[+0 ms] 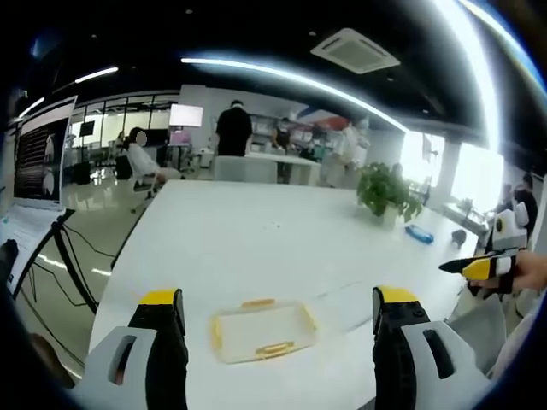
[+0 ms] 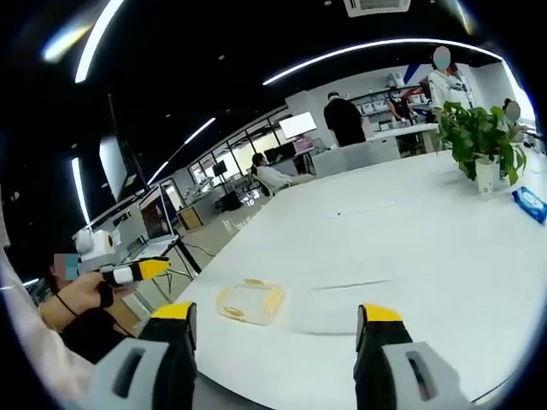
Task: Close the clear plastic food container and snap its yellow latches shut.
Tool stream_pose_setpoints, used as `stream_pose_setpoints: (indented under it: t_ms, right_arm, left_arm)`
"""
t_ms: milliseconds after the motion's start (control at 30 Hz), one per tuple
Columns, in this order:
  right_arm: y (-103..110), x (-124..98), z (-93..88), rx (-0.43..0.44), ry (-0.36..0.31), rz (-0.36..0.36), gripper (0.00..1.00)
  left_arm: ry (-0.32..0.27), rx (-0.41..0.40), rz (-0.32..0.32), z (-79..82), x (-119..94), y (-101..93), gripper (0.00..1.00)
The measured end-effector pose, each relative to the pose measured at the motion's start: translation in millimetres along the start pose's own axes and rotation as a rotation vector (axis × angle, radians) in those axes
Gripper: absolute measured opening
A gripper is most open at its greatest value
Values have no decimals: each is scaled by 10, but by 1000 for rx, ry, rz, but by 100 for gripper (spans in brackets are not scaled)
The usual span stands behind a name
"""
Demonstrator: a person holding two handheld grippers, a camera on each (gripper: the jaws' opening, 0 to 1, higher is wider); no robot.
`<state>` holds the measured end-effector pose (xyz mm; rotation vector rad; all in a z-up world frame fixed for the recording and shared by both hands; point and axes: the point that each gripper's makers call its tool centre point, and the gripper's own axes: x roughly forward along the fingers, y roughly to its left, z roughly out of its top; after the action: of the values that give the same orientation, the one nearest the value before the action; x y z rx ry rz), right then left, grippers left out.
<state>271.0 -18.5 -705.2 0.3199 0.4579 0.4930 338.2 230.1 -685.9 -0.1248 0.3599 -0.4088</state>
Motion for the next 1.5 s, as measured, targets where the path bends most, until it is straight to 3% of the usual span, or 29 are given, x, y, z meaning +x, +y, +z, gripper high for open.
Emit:
stream_pose_setpoints:
  t_ms: [233, 533, 1500]
  right_arm:
    - [42, 19, 8, -2, 2, 11, 74]
    - [-3, 42, -2, -6, 8, 0, 74]
    - [-20, 37, -31, 29, 6, -10, 73]
  left_arm:
    - [-23, -18, -5, 23, 27, -19, 89]
    - [-6, -21, 8, -20, 31, 52, 88]
    - [4, -24, -15, -20, 80, 24, 85]
